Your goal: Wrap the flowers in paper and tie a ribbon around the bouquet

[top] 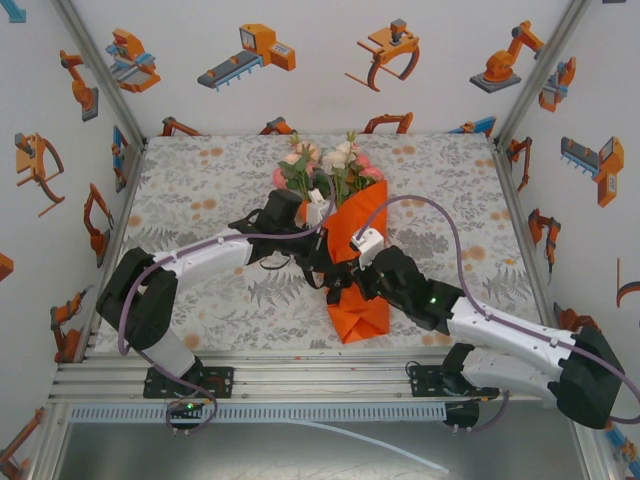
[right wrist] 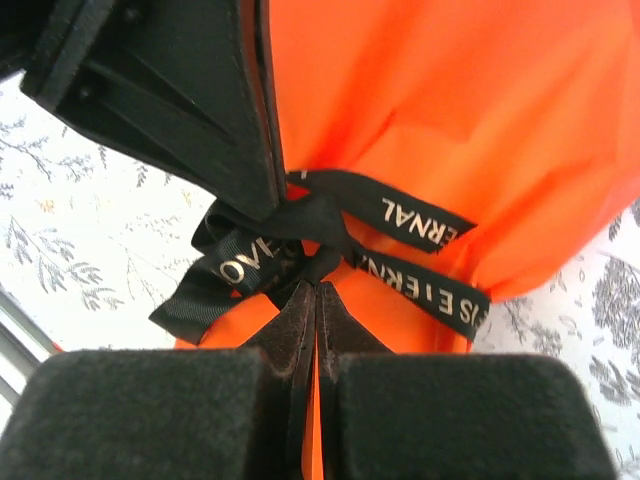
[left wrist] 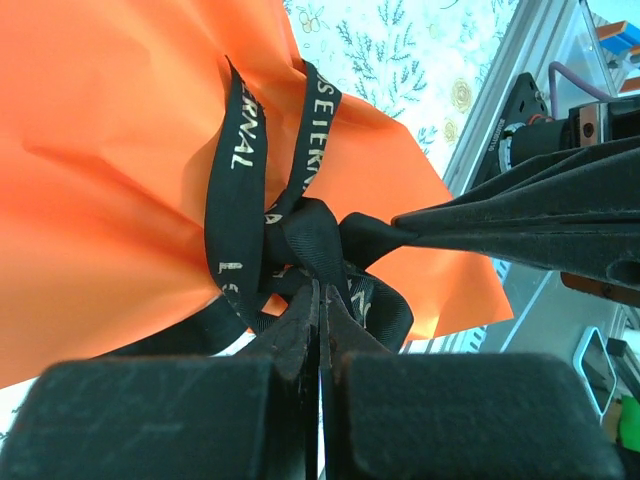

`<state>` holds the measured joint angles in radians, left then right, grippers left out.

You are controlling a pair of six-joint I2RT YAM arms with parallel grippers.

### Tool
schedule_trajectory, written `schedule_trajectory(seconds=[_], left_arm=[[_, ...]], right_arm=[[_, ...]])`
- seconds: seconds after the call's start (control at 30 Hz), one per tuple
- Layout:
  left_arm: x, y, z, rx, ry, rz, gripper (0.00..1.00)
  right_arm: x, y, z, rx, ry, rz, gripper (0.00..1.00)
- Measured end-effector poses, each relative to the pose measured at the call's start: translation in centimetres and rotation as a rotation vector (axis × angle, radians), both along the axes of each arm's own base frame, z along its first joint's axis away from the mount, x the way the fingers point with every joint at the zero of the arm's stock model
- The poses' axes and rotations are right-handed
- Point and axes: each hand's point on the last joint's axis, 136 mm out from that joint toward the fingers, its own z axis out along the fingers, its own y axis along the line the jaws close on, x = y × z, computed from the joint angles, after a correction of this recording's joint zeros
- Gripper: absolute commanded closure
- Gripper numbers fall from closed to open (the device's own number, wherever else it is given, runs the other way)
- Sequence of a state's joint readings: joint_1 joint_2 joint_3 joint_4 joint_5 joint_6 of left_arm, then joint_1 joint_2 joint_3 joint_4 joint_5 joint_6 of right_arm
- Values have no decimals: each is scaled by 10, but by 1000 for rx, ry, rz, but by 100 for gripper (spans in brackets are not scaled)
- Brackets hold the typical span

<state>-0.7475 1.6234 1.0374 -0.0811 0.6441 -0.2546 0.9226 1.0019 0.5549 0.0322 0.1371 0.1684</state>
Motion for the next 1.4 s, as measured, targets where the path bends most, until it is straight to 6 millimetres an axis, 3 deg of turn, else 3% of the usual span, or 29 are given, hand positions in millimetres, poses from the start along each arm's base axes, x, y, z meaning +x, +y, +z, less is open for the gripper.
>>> schedule_trajectory(seconds=[0.17,0.33,0.77,1.0,1.2,1.4], left_arm=[[6,1,0,0,-19,29,97],[10,2,0,-10,-12,52,97],[14,0,6,-40,-12,61,97],[13,-1,7,-47,-7,55,97],[9,-4,13,-79,7,34,97],[7,-9,21,-130,18,16,96]], right_arm=[[-6,12,-11,38,-55,87,99],[-4,20,-21,27,-91,130,82],[19,12,-27,-98,-279,81,69],[23,10,-26,-145,-333,80,68],[17,21,-24,-119,-342,149,63],[20,30,-35,-118,-335,165,72]])
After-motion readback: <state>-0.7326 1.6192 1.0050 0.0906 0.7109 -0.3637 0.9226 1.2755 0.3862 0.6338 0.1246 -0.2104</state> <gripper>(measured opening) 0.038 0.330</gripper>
